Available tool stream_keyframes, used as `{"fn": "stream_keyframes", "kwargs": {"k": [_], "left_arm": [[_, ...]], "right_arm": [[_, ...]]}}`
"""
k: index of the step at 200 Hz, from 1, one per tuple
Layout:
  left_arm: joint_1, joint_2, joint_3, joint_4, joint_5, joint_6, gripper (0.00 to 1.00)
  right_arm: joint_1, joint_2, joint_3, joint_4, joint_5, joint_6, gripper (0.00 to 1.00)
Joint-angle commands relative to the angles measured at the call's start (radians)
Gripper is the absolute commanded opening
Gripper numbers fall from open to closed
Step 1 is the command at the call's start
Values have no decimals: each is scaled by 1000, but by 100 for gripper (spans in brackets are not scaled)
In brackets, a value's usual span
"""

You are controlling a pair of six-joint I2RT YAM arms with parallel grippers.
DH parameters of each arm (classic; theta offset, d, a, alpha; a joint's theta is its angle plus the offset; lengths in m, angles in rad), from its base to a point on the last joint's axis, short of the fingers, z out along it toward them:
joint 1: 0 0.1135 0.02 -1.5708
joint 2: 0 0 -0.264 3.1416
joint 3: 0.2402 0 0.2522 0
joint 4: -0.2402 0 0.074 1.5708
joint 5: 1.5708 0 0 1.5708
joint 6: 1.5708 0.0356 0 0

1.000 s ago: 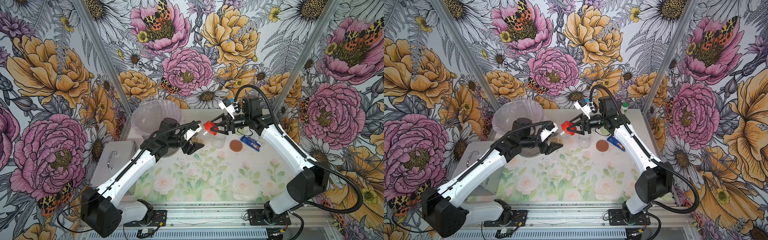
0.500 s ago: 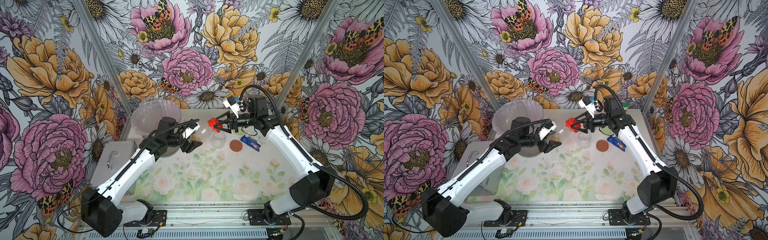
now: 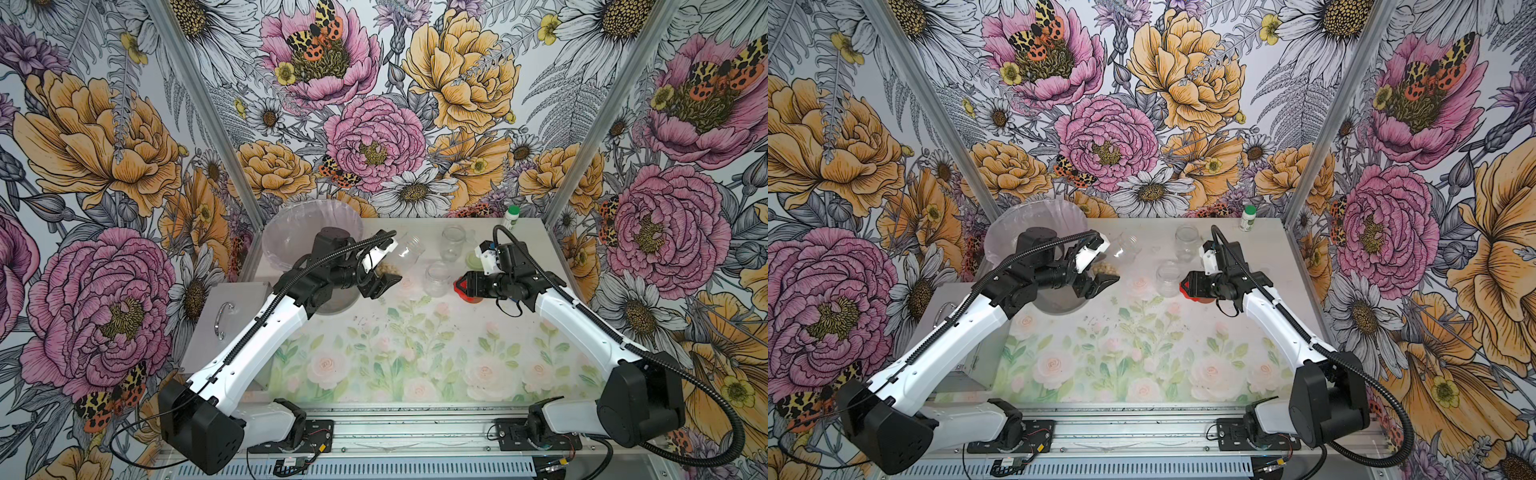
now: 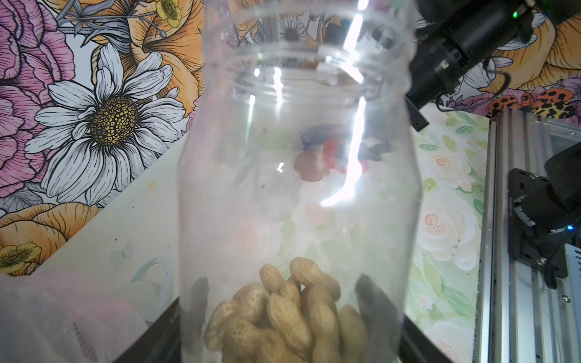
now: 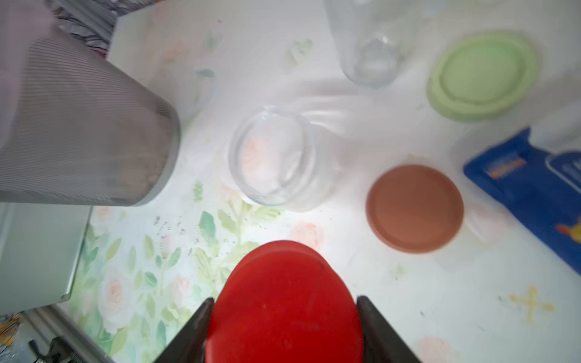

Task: Empty moldy peanuts from jars
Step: Pour the moldy peanuts from the jar into the trash bin, then place the lid at the center of the board.

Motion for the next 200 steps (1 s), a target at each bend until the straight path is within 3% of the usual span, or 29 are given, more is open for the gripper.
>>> {"fn": "stream_keyframes", "kwargs": {"k": [1,80,113,161,200], "left_arm": [[-12,-12,57,-24,-56,18,20],[-3,-20,162,-131,-187,66,21],[10,-8,238,-239,-306,119,23],[87,12,327,-375,-439,164,23],[150,-8,323,-383,-446,170,23]], "right_arm": [[-1,-36,-60,41,183,115,48],[-5,107,-184,97,233,196,50],[-6,134,-207,104,259,210,53],[-2,192,-226,100,267,226,57],[-8,182,-235,87,272,231,71]]}}
